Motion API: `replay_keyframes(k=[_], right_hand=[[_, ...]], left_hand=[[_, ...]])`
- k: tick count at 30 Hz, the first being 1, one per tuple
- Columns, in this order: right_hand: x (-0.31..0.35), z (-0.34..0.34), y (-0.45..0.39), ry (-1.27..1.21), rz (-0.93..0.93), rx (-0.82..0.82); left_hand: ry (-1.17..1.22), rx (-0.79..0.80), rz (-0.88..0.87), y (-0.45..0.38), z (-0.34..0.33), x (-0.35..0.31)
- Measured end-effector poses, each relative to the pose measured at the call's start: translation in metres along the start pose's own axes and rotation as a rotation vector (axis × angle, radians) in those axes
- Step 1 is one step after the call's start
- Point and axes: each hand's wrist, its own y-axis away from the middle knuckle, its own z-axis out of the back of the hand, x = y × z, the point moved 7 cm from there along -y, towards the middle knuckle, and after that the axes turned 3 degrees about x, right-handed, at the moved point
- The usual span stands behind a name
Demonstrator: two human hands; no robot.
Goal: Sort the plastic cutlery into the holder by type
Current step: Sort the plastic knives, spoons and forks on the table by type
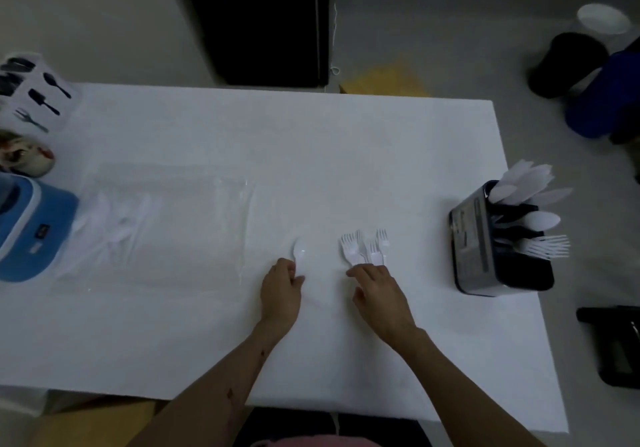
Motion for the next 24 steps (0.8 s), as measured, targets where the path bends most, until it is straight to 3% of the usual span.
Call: replay_keyframes(k=[8, 15, 24], right_hand=[[-0.020, -0.008, 0.010, 0.130, -0.118, -0.012], [-0.023, -0.001, 0.014, 0.162, -0.411, -0.032], [-0.039, 0.008, 0.012, 0.043, -0.567, -0.120]], left_hand=[[0.208, 0.207, -0.014, 0.012, -0.041, -0.033], [0.185, 0.189, 0.033, 0.012, -0.037, -0.031], [0.253, 0.213, 0.080, 0.010, -0.033, -0.017]])
